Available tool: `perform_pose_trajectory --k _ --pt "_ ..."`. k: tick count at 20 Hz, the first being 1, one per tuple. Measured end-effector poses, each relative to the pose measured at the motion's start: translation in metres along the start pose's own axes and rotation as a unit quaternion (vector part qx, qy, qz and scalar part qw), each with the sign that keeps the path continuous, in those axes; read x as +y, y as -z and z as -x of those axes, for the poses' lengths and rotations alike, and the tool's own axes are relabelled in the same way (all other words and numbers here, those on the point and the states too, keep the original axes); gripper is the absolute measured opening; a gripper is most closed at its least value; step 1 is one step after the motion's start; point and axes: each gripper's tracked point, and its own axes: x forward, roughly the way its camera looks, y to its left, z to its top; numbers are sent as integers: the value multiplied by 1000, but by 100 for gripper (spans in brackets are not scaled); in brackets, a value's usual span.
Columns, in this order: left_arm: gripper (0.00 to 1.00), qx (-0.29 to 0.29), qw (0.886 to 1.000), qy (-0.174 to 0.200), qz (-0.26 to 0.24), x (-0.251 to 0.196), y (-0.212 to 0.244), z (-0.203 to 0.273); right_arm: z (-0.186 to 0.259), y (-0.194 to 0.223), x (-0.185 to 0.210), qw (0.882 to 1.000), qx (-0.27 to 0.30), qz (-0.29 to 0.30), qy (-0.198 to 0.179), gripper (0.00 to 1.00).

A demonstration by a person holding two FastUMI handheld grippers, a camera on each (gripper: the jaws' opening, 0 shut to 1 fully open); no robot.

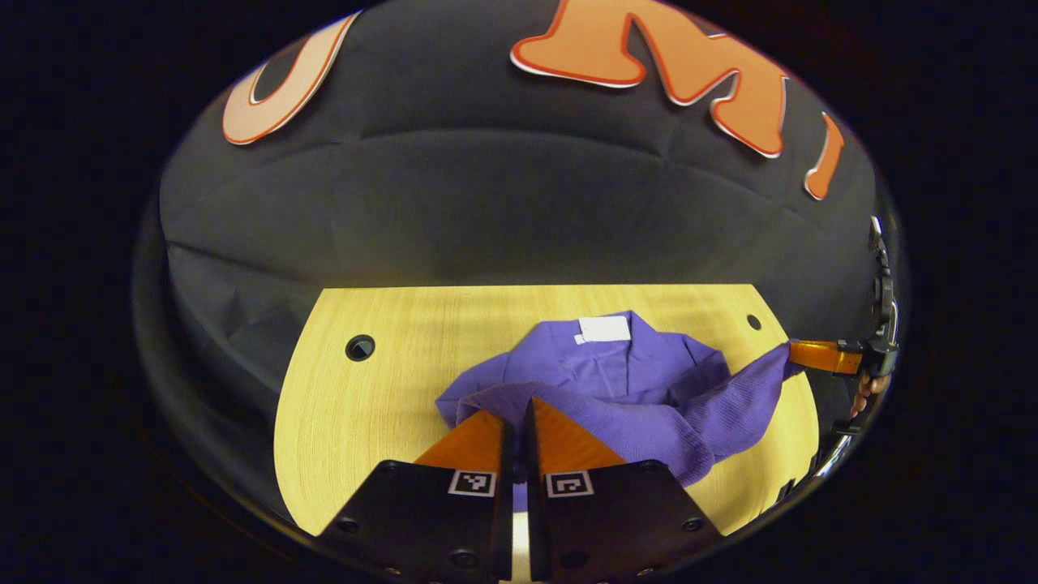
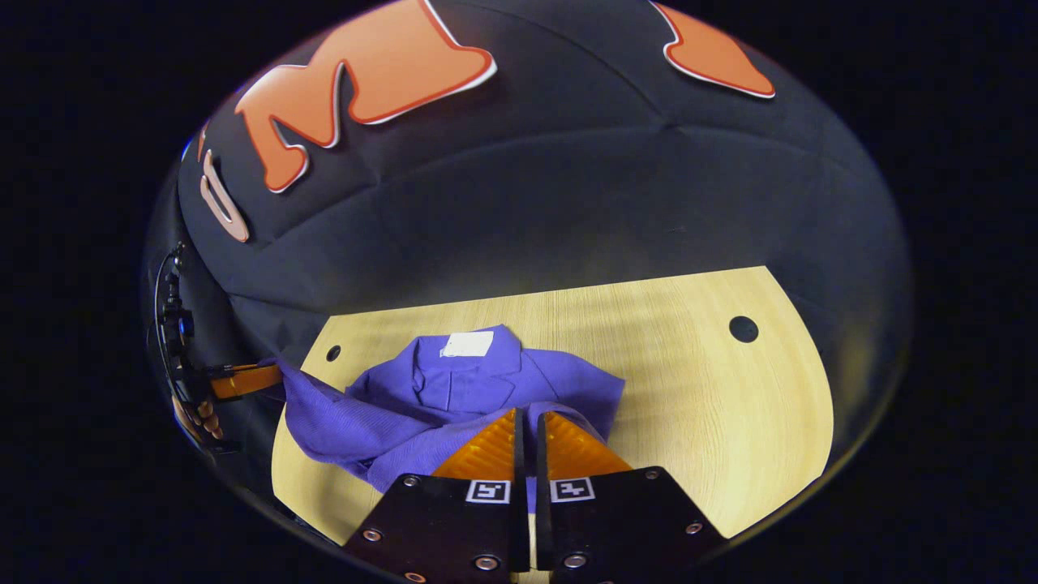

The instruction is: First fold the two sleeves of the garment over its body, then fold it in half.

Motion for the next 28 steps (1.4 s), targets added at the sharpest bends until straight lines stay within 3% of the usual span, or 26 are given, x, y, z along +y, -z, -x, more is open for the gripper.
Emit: perform_pose_trajectory --k 4,10,13,14,15,16,18,21,24,26,28 --pt "8 -11 1000 -11 18 -2 -16 -33 -34 -16 -11 1000 0 -13 -9 3" --pt "9 -18 998 -59 -30 3 -35 -74 -77 -35 -24 1000 -1 -23 -5 4" --pt "14 -39 995 -85 -43 11 -46 -85 -91 -49 -30 999 -24 -25 10 9" --pt "24 -61 991 -105 -51 19 -56 -85 -93 -54 -32 999 -33 -27 13 8" --pt "31 -81 988 -118 -56 22 -65 -84 -93 -59 -38 998 -44 -26 22 22" --pt "45 -103 986 -121 -56 22 -75 -78 -89 -67 -44 997 -60 -25 31 19" --pt "64 -119 985 -117 -48 10 -81 -71 -80 -77 -54 996 -78 -26 45 50" --pt "76 -126 985 -110 -25 6 -77 -53 -57 -80 -57 994 -95 8 57 66" --pt "87 -170 981 -89 -10 -3 -85 -22 -20 -89 -47 986 -146 51 66 84" --pt "94 -197 976 -91 -23 -10 -86 3 5 -94 -37 979 -177 73 73 92" --pt "94 -221 970 -95 -38 -18 -89 26 30 -99 -24 971 -207 90 76 95"
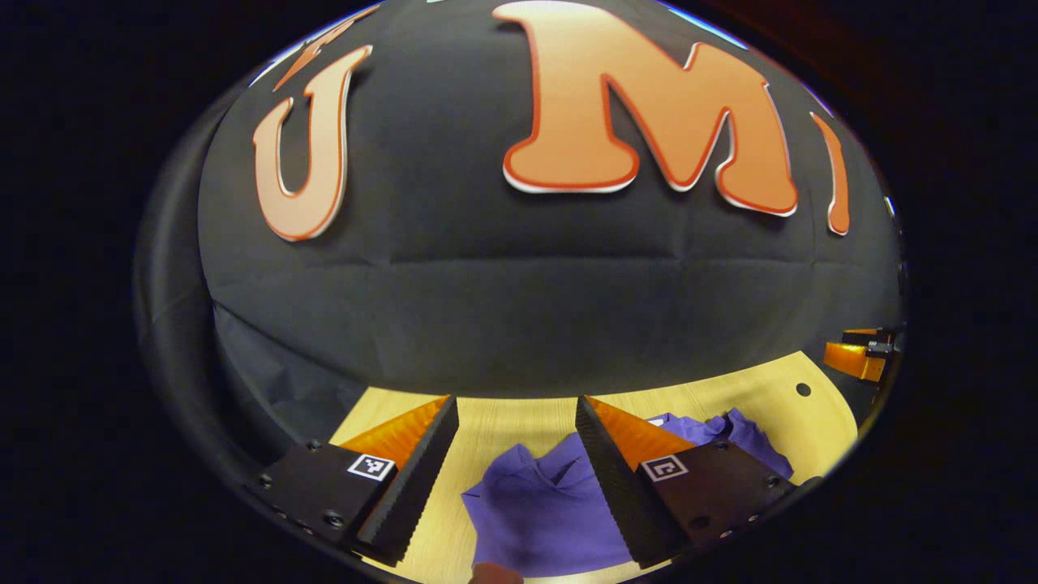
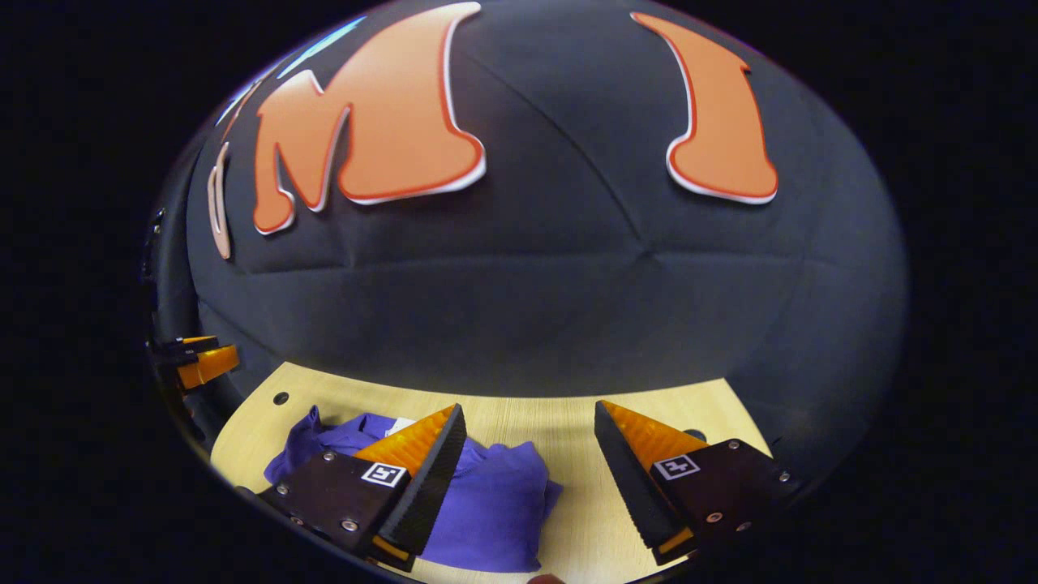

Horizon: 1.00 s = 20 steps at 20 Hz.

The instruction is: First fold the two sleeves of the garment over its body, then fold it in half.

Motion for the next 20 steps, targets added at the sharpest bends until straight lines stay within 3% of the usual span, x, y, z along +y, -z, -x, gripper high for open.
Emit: perform_pose_trajectory --k 5,10,14,20 --pt "94 -52 998 20 16 -16 -31 64 57 -27 21 998 -58 24 -1 95" --pt "94 -116 993 15 14 -18 -58 122 116 -37 35 993 -108 51 -8 95" --pt "94 -143 989 21 25 -19 -58 164 152 -43 49 987 -142 74 -14 94" --pt "94 -170 984 27 41 -16 -45 218 201 -24 73 985 -149 81 -30 94"
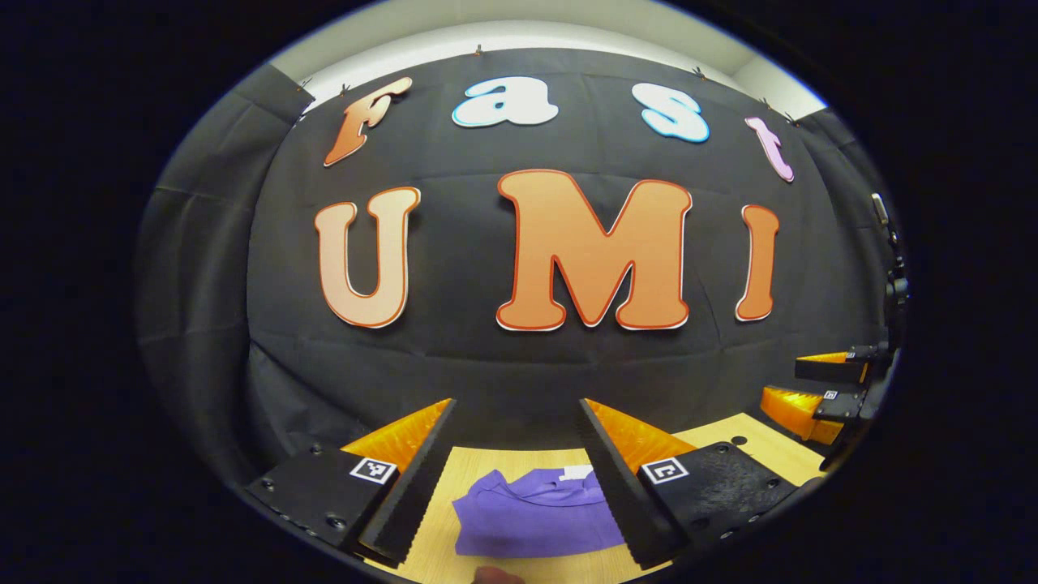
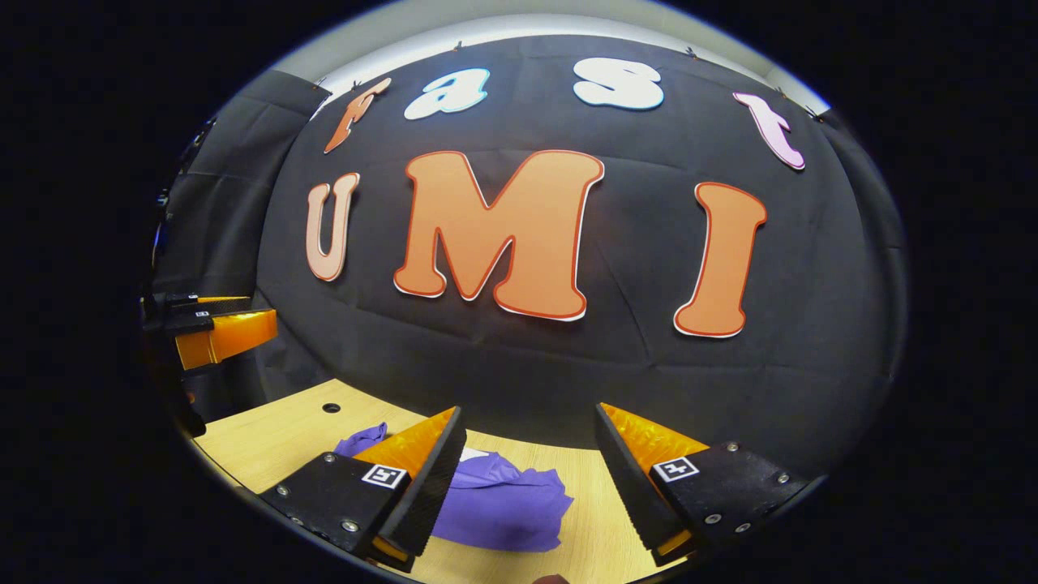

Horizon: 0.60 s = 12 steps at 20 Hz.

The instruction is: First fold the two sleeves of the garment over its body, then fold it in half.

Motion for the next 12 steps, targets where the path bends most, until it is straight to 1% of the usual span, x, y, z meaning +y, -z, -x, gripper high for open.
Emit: perform_pose_trajectory --k 1,3,4,5,7,9,12 --pt "94 -2 1000 4 5 -1 3 9 9 0 5 1000 0 -2 2 94" --pt "94 -18 1000 21 -4 -8 6 19 25 3 13 1000 -1 -5 10 94" --pt "92 -10 999 29 -13 -10 12 29 32 7 15 1000 7 -7 20 94" --pt "92 -1 999 35 -19 -11 17 39 42 9 19 1000 10 -10 24 94" --pt "93 -7 998 52 -21 -19 16 56 60 9 28 1000 8 -12 27 94" --pt "93 -10 998 57 -23 -20 17 73 73 15 37 999 21 -13 27 94" --pt "93 -18 998 58 -32 -20 18 93 89 9 48 1000 13 -9 24 94"
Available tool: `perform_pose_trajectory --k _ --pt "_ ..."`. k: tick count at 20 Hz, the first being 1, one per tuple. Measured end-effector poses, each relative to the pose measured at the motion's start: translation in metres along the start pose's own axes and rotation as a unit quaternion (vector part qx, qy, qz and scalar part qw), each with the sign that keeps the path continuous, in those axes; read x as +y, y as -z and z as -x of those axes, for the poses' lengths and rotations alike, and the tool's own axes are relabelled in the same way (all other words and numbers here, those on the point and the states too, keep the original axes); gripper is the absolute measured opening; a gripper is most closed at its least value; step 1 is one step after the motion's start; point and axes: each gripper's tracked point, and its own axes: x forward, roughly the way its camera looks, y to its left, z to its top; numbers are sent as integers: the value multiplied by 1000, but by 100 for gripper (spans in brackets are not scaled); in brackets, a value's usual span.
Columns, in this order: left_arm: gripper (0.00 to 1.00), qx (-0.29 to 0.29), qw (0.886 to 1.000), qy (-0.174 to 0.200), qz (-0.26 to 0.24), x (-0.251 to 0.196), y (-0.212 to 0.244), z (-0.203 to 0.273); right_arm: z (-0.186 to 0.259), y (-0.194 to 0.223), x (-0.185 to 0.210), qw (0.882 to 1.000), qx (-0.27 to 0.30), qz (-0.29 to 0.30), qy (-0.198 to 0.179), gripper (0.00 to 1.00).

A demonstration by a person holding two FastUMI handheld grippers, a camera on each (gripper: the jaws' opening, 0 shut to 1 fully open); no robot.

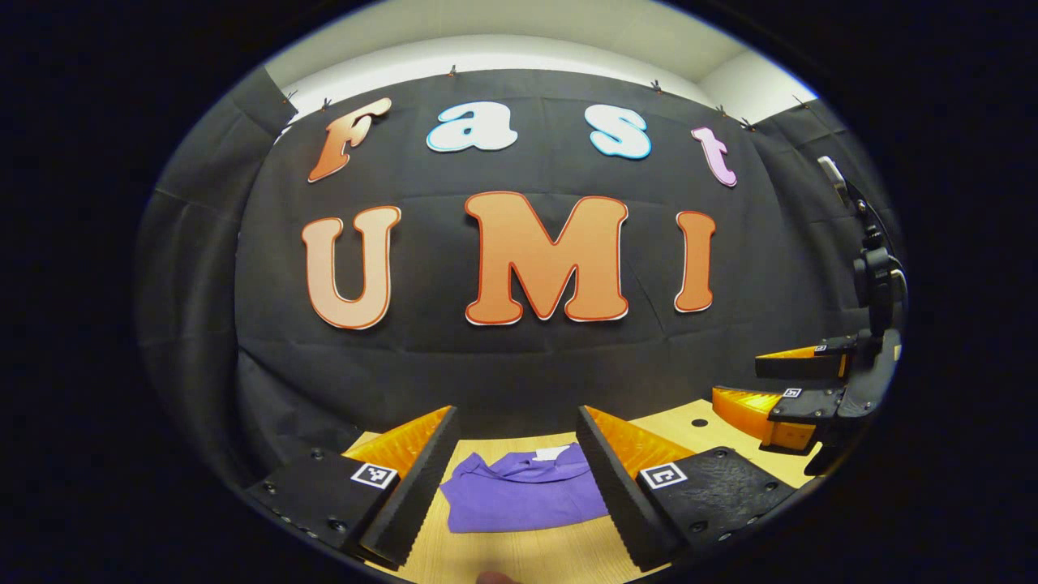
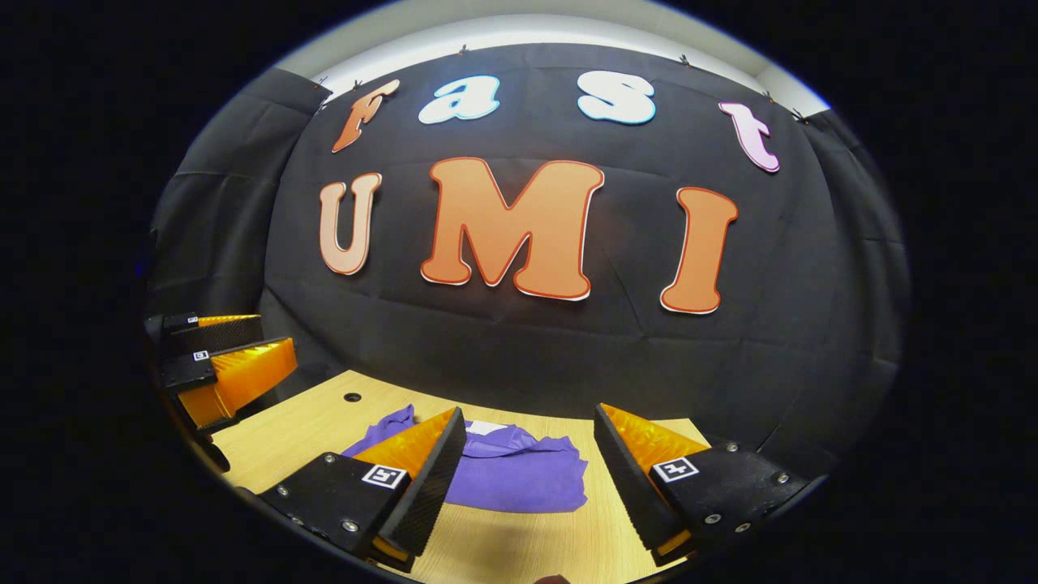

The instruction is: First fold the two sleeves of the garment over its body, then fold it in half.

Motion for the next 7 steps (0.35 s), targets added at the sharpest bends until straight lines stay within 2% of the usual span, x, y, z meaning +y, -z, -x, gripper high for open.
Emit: perform_pose_trajectory --k 7 --pt "93 -8 1000 -16 -4 7 0 33 32 7 8 1000 0 -4 1 94"
